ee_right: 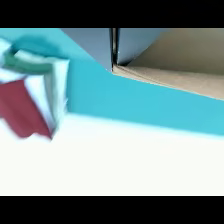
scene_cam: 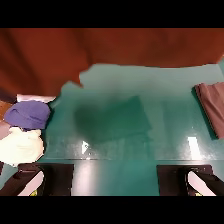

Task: Fold the shirts.

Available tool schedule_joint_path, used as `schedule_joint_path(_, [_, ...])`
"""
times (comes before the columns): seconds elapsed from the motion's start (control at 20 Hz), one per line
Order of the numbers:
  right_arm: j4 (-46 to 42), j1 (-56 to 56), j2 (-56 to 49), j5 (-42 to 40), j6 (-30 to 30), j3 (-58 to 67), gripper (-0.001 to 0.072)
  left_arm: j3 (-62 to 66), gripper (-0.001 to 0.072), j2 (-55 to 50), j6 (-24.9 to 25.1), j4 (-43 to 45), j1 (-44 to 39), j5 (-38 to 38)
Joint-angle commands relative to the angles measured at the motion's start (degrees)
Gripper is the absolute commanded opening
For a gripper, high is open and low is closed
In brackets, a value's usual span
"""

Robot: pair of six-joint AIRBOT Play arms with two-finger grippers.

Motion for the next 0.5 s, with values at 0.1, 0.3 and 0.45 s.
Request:
schedule_joint_path(0.1, [-0.11,-2.23,4.61,-4.39,-0.13,-2.25,0.0015,-0.2,0.0023,1.6,-3.02,-3.63,0.04,-4.9])
schedule_joint_path(0.3, [-0.11,0.13,-0.85,0.04,-0.11,-3.3,0.0015,-14.34,0.0023,1.53,-6.01,-1.95,0.04,-9.05])
schedule_joint_path(0.45, [-0.31,4.61,-12.33,7.34,-0.11,-1.09,0.0015,-29.51,0.0023,0.04,-6.47,1.07,0.04,-10.16])
